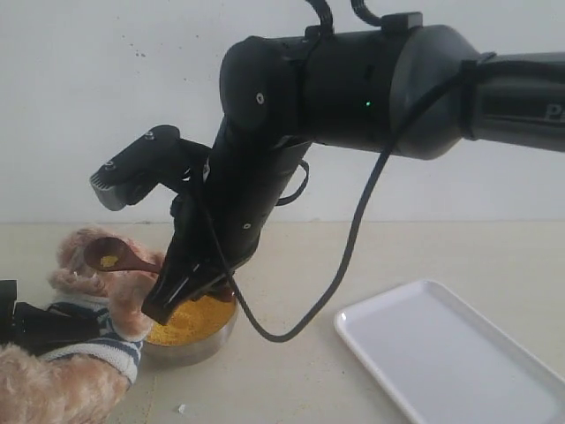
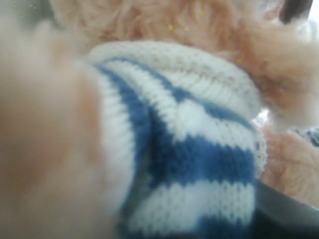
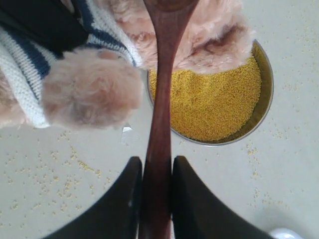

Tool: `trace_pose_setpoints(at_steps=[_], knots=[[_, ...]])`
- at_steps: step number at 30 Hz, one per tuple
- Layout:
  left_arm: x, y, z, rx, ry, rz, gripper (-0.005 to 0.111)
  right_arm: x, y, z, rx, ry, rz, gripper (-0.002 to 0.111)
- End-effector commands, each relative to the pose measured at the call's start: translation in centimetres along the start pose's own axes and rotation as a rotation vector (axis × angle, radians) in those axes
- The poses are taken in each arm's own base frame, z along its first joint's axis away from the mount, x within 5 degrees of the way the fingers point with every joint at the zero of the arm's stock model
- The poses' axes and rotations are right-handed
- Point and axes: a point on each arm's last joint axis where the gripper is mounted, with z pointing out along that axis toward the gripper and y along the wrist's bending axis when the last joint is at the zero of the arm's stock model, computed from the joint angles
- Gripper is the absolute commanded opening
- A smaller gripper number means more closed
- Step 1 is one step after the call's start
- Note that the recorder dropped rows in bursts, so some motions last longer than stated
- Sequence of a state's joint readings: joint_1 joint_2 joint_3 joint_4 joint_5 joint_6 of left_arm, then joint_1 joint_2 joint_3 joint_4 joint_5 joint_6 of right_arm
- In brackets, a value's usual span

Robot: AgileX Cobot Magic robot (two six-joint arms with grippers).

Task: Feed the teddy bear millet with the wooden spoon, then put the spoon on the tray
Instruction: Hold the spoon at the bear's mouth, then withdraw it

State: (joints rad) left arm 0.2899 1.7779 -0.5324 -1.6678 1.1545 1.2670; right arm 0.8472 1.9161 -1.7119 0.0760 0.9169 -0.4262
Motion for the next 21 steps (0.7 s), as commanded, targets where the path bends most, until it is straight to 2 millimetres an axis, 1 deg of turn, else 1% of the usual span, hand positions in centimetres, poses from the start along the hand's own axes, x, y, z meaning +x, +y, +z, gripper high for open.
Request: trace_pose_setpoints(at_steps=[1, 7, 9, 12, 14, 17, 21], knots=[[-0.1, -0.2, -0.1, 0.026, -0.011, 0.005, 0.004, -0.2, -0.2, -0.1, 0.023, -0.006, -0.093, 0.000], [-0.1, -0.2, -0.1, 0.027, -0.013, 0.006, 0.004, -0.2, -0.6, -0.1, 0.071, -0.011, -0.129, 0.000], [-0.1, -0.2, -0.1, 0.028, -0.015, 0.013, 0.004, -0.4, -0.4, -0.1, 0.100, -0.004, -0.158, 0.000], [-0.2, -0.3, -0.1, 0.029, -0.020, 0.021, 0.004, -1.0, 0.8, -0.1, 0.146, 0.004, -0.253, 0.000], [-0.2, -0.3, -0.1, 0.029, -0.020, 0.021, 0.004, -1.5, 1.6, -0.2, 0.214, 0.015, -0.316, 0.000], [-0.2, -0.3, -0.1, 0.029, -0.020, 0.021, 0.004, -2.1, 2.6, -0.2, 0.286, 0.013, -0.348, 0.000], [-0.2, -0.3, -0.1, 0.029, -0.020, 0.021, 0.004, -2.6, 3.6, -0.3, 0.325, 0.016, -0.410, 0.000]])
